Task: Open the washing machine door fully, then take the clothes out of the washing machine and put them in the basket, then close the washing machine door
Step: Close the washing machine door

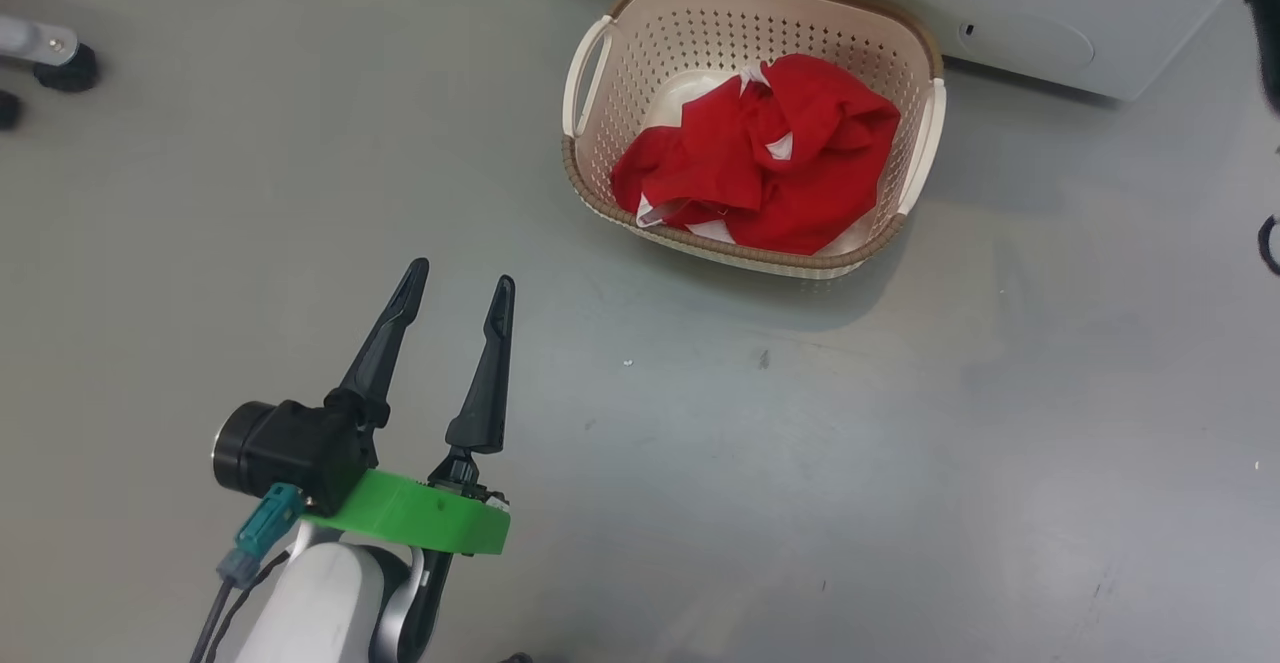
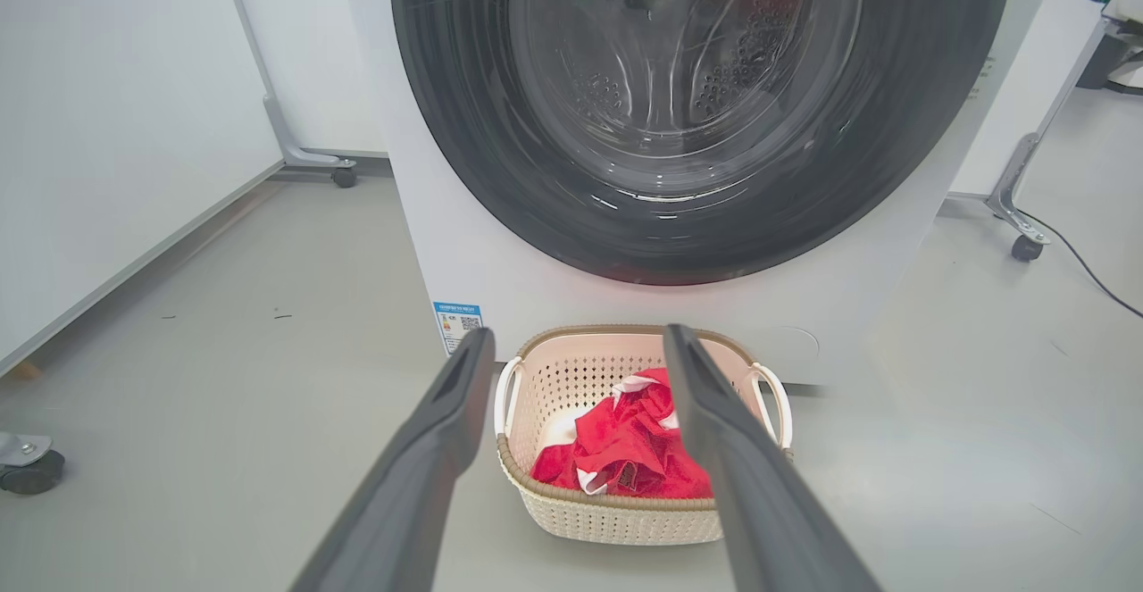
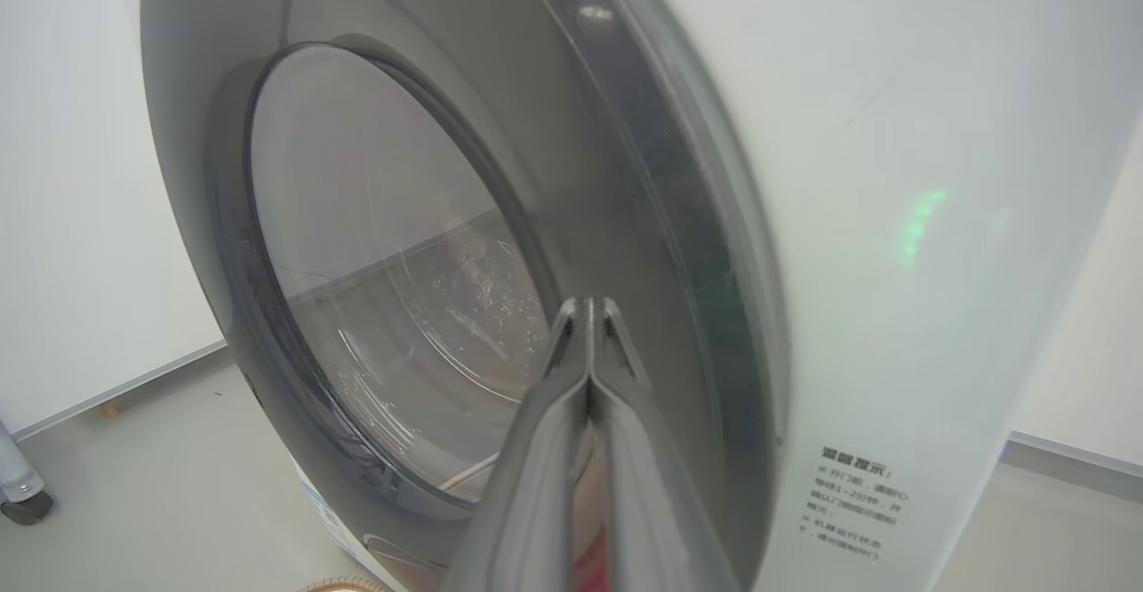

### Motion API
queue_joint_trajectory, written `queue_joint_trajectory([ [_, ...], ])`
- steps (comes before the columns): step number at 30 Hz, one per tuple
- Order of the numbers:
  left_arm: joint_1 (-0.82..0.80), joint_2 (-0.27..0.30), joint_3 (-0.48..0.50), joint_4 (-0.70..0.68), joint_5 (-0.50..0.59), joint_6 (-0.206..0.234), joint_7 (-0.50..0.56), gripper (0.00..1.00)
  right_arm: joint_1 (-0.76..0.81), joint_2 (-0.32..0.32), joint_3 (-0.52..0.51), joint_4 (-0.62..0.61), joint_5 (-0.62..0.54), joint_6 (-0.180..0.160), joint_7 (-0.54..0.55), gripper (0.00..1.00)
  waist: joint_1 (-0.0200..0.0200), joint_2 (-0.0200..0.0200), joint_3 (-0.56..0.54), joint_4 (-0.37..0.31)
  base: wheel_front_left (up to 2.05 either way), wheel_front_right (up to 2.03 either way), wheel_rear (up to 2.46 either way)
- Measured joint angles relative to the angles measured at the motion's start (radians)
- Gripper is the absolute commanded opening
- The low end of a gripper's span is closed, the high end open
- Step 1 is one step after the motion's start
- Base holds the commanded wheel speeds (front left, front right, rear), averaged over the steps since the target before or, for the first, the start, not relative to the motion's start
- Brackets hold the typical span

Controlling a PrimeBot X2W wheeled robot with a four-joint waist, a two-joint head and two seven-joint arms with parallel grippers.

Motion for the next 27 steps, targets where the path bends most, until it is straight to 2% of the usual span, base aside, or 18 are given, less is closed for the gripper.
queue_joint_trajectory([
  [6,0.001,0.000,0.016,0.009,0.016,0.000,0.000,1.00,0.122,0.034,0.000,0.012,0.034,0.001,-0.049,0.00,-0.0001,0.0000,-0.037,-0.031,0.00,0.00,0.00],
  [17,0.008,0.006,0.041,0.040,0.054,-0.002,0.000,1.00,0.407,0.153,0.002,0.011,0.075,0.001,-0.077,0.00,-0.0001,0.0000,-0.127,-0.117,0.00,0.00,0.00],
  [18,0.012,0.010,0.042,0.042,0.058,-0.002,0.000,1.00,0.433,0.160,0.002,0.010,0.075,0.001,-0.077,0.18,-0.0001,0.0000,-0.137,-0.125,0.00,0.00,0.00],
  [20,0.027,0.020,0.047,0.047,0.062,-0.002,0.000,1.00,0.483,0.173,0.001,0.005,0.076,-0.001,-0.077,0.62,-0.0001,0.0000,-0.157,-0.140,0.00,0.00,0.00],
  [21,0.035,0.024,0.050,0.052,0.063,-0.006,0.000,1.00,0.505,0.181,0.001,0.002,0.076,-0.001,-0.077,0.90,-0.0001,0.0000,-0.167,-0.148,0.00,0.00,0.00],
  [22,0.045,0.027,0.055,0.054,0.067,-0.006,0.000,1.00,0.528,0.189,0.001,-0.006,0.076,-0.001,-0.077,1.00,-0.0001,0.0000,-0.177,-0.157,0.00,0.00,0.00],
  [27,0.086,0.042,0.072,0.070,0.068,-0.004,0.000,1.00,0.610,0.227,-0.028,-0.078,0.080,-0.021,-0.077,1.00,-0.0001,0.0000,-0.222,-0.202,0.00,0.00,0.00],
])
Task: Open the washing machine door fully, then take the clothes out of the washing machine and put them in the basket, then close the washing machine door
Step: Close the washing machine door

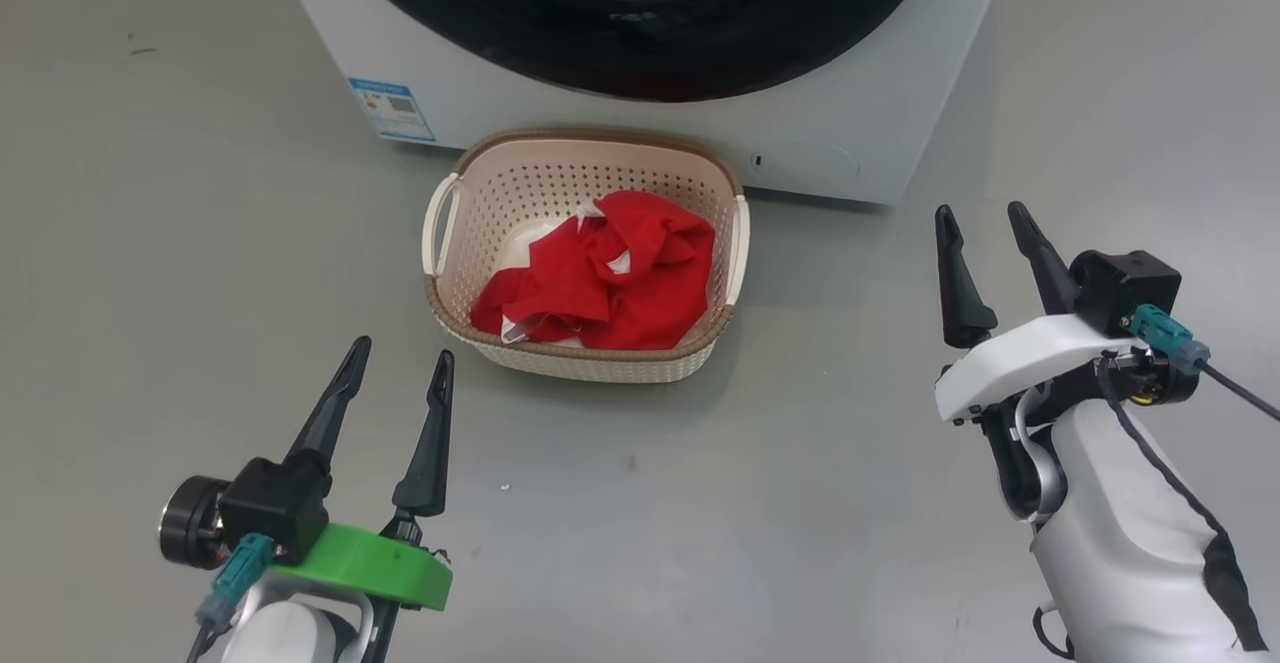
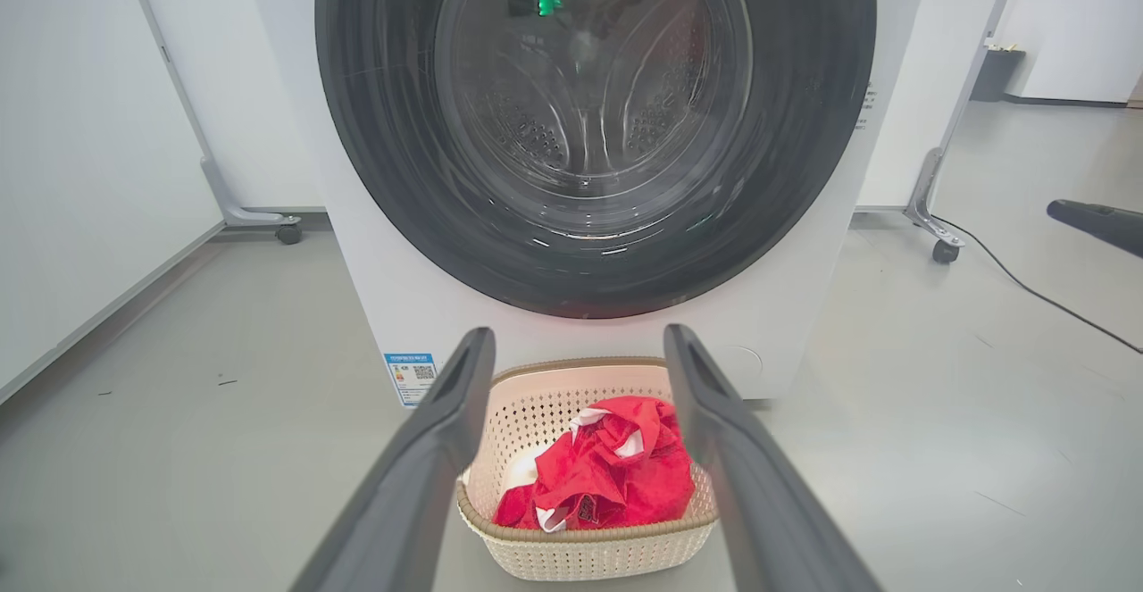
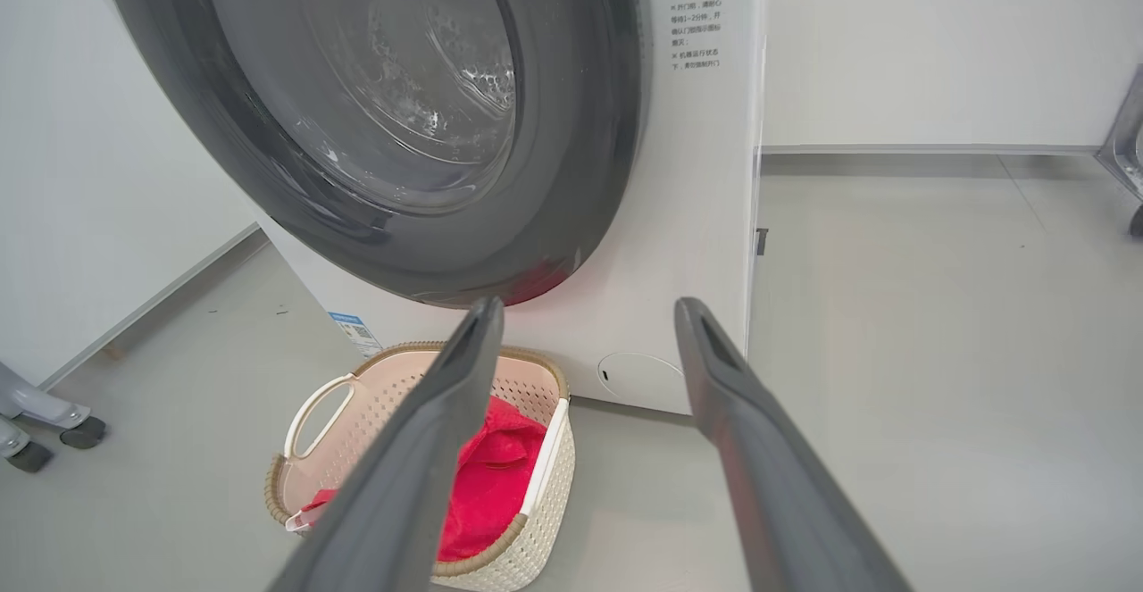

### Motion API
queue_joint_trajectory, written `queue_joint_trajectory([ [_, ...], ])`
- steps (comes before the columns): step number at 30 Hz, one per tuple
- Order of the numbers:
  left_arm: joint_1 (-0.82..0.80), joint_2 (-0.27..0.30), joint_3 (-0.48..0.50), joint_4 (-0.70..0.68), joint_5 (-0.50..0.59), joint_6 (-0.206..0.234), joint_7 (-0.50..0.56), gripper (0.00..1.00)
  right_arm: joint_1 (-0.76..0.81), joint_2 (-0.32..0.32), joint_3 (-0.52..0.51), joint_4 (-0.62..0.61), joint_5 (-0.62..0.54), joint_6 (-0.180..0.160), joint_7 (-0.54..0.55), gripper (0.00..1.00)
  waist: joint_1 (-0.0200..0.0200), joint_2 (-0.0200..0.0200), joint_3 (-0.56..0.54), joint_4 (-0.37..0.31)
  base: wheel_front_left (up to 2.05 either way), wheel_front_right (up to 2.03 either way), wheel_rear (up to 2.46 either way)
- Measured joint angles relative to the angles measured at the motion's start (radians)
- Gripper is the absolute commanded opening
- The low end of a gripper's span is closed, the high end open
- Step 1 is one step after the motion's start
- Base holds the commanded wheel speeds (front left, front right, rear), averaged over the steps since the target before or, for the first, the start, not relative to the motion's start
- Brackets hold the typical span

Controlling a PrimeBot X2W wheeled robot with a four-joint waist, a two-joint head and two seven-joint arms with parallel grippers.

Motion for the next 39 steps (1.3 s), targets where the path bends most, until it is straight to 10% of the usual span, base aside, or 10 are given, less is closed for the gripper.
queue_joint_trajectory([
  [39,0.189,0.036,0.011,0.039,0.000,0.017,0.004,1.00,0.485,0.025,-0.015,-0.310,-0.087,-0.085,0.000,1.00,0.0000,0.0000,-0.279,-0.178,0.00,0.00,0.00],
])
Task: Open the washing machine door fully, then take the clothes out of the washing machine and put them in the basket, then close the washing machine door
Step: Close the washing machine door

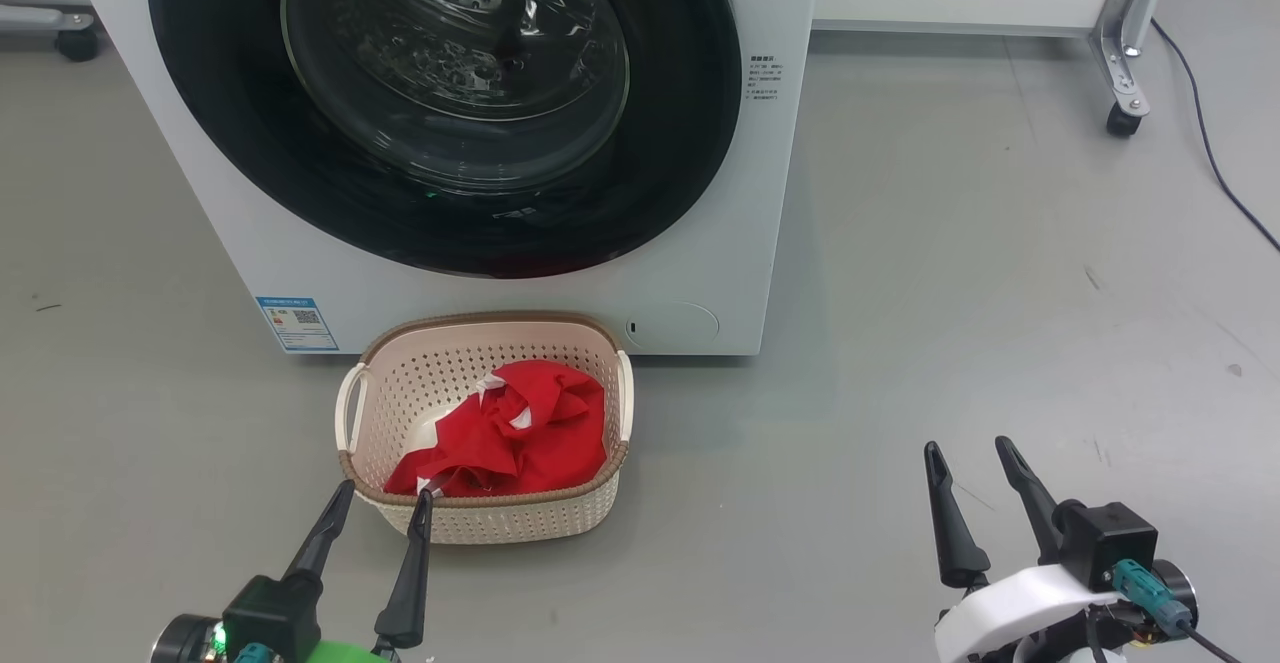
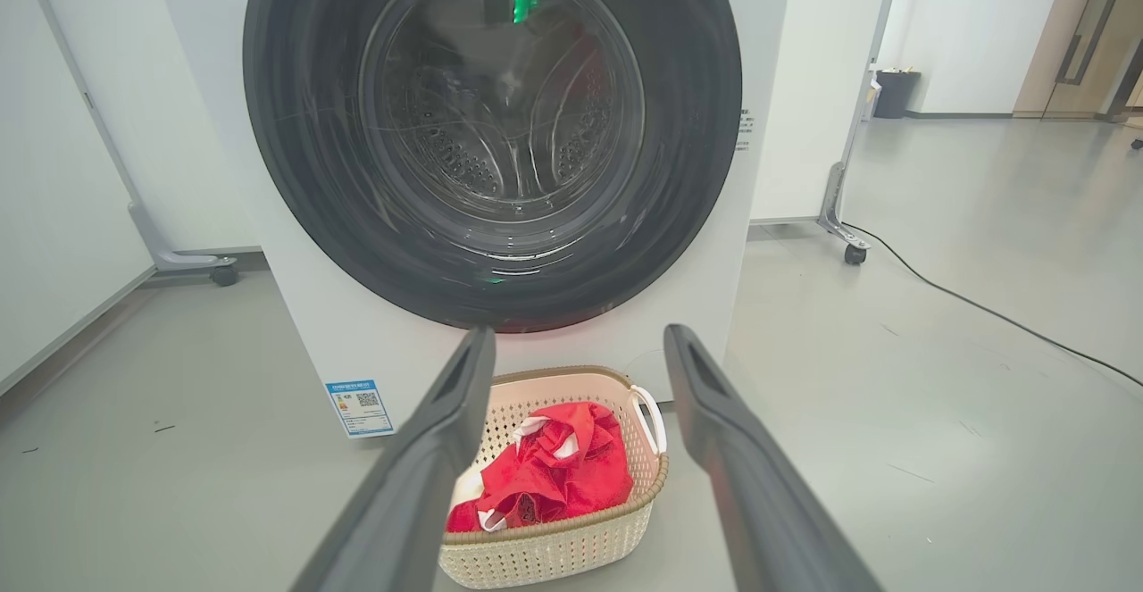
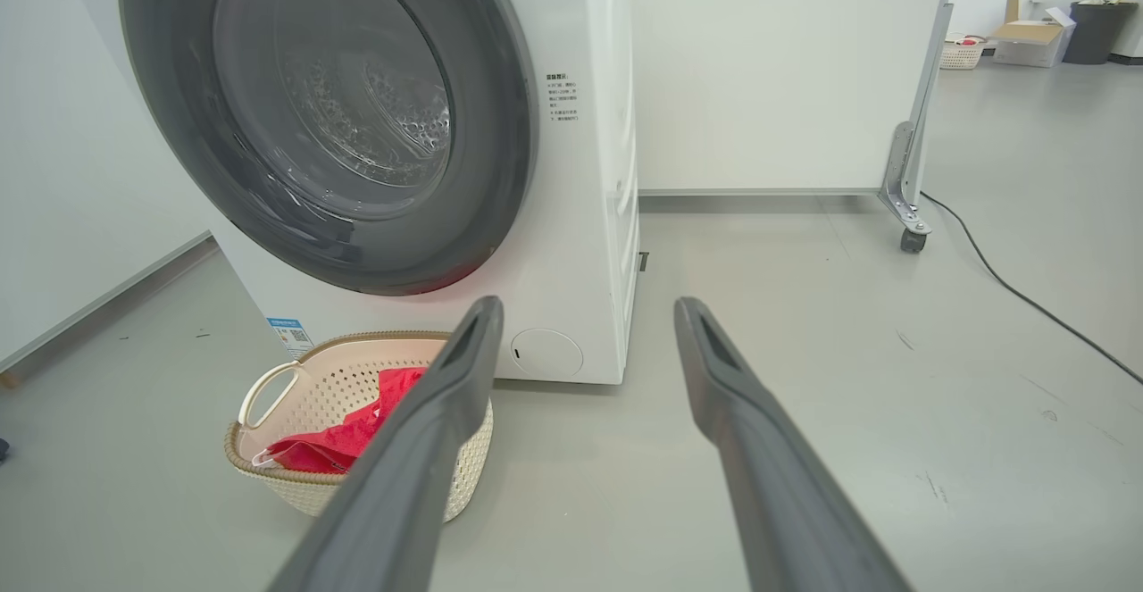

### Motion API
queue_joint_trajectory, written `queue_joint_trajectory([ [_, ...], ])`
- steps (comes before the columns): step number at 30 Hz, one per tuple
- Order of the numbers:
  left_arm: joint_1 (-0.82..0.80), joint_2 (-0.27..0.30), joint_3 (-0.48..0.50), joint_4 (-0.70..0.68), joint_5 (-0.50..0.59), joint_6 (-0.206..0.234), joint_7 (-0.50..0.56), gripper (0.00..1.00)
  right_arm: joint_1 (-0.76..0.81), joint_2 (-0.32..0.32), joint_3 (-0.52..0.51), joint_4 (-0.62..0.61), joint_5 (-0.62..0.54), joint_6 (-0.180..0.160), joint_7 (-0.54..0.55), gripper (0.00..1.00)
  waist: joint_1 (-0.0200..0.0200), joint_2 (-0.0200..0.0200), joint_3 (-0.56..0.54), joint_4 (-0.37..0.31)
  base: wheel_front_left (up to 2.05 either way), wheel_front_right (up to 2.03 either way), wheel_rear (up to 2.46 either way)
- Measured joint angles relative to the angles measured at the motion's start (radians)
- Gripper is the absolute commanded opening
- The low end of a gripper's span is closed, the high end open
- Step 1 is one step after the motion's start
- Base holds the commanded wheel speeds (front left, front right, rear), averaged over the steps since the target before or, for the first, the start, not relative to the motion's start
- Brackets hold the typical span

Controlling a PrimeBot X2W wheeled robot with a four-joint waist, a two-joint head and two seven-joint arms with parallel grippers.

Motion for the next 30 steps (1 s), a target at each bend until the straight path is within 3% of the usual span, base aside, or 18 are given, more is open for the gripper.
queue_joint_trajectory([
  [30,0.020,0.009,-0.006,-0.040,0.000,0.004,0.018,1.00,0.084,0.010,0.006,-0.101,-0.010,-0.020,0.000,1.00,0.0001,0.0000,-0.010,0.003,0.00,0.00,0.00],
])
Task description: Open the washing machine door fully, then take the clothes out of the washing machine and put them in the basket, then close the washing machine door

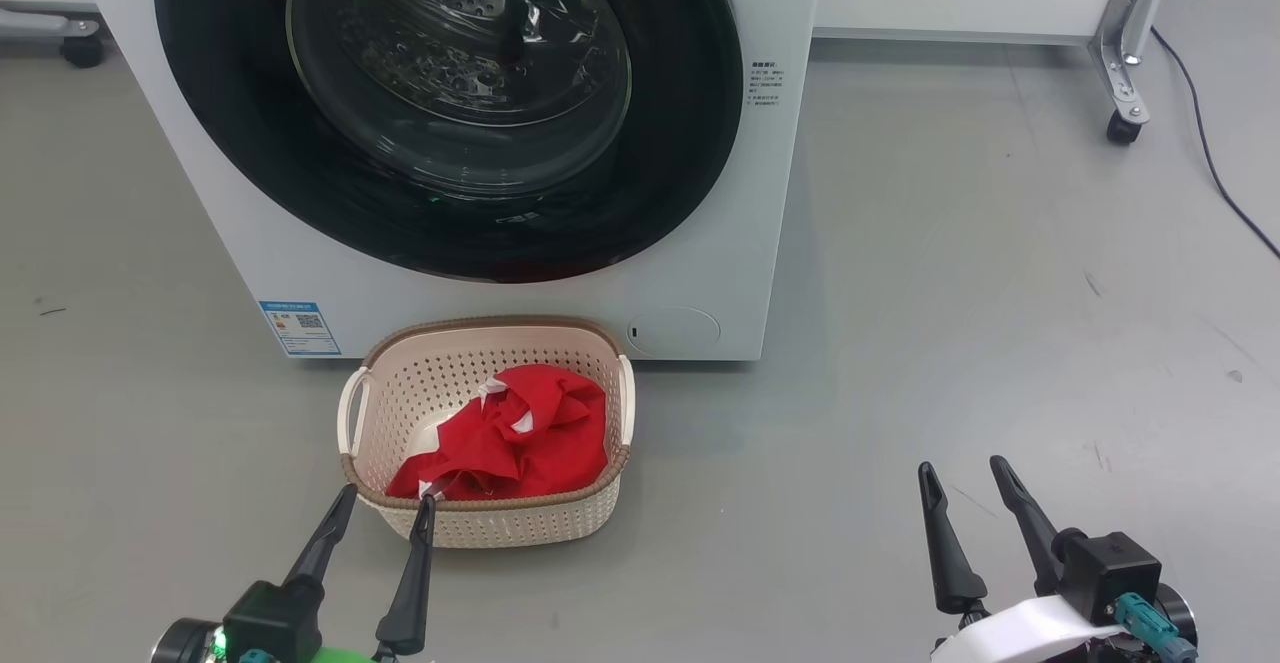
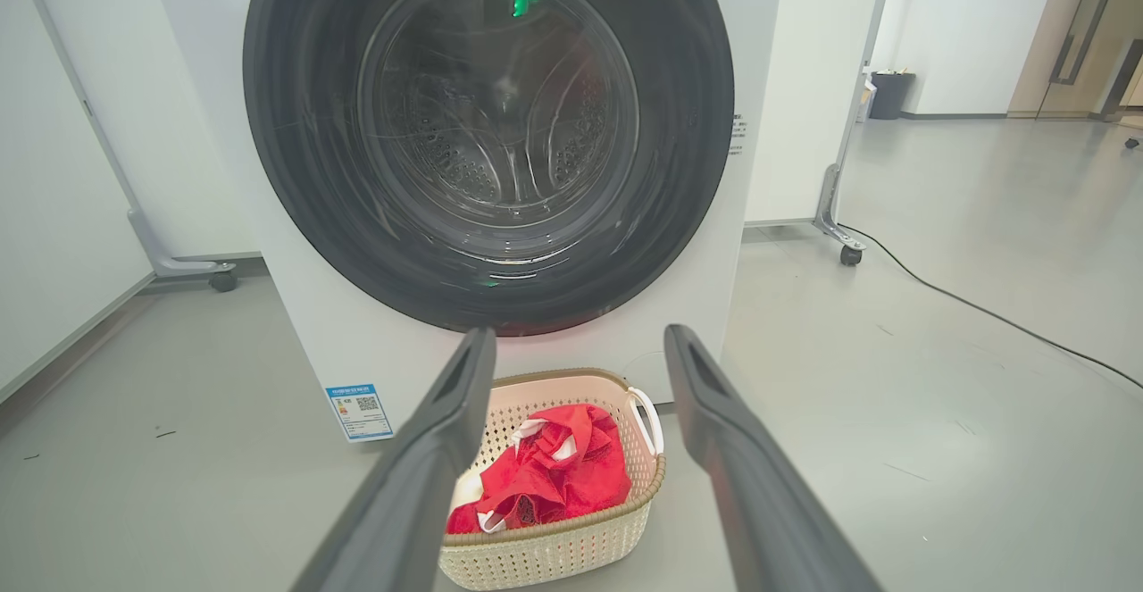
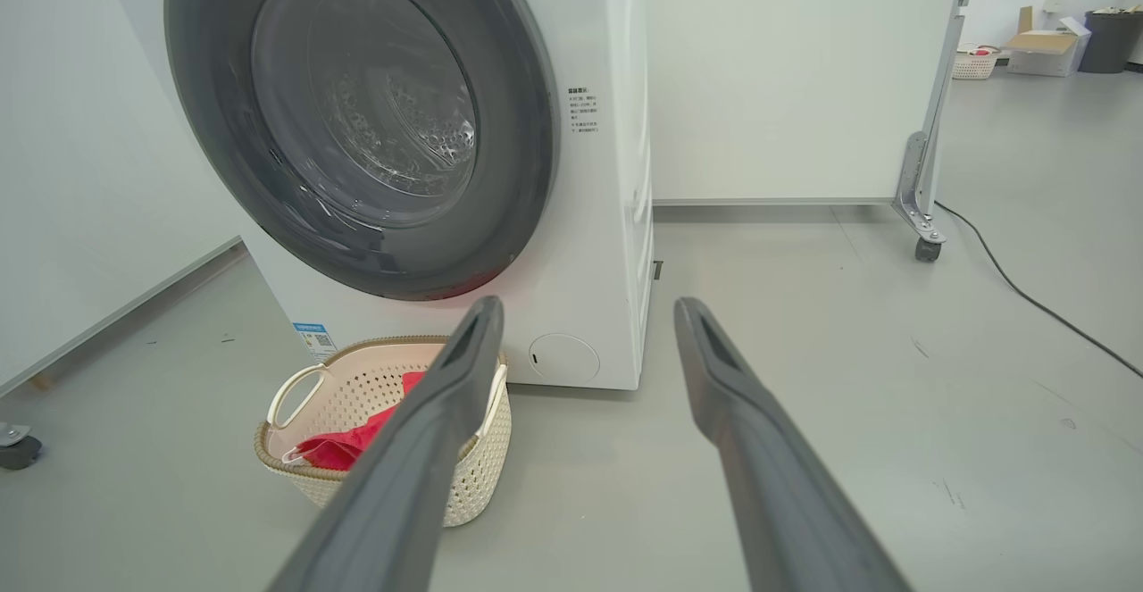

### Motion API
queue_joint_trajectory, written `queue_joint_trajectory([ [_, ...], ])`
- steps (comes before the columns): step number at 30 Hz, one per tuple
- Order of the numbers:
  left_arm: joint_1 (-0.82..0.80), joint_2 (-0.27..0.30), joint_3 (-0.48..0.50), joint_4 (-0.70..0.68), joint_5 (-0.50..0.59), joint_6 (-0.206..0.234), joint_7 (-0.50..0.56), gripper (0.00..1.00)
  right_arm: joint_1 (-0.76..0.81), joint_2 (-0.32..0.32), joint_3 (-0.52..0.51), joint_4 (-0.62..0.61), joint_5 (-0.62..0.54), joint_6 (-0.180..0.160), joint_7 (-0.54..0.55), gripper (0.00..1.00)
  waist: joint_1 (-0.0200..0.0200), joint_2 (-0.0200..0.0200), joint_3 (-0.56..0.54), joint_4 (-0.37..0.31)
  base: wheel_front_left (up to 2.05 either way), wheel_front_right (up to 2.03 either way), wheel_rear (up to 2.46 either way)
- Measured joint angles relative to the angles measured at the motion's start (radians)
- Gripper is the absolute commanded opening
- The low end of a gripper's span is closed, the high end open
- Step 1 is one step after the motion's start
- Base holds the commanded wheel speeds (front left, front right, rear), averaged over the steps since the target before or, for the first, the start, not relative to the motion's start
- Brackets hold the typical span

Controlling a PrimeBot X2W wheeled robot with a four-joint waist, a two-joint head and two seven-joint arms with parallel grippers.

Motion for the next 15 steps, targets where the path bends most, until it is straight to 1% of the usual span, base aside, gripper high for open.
queue_joint_trajectory([
  [2,0.000,0.000,0.000,-0.002,0.000,0.000,0.000,1.00,0.001,0.000,0.000,-0.003,0.000,-0.007,0.000,1.00,0.0000,0.0000,0.000,0.000,0.00,0.00,0.00],
  [15,0.000,0.001,-0.004,-0.012,0.000,0.003,0.001,1.00,0.017,0.000,0.001,-0.017,0.000,-0.008,0.000,1.00,0.0000,0.0001,-0.003,-0.002,0.00,0.00,0.00],
])
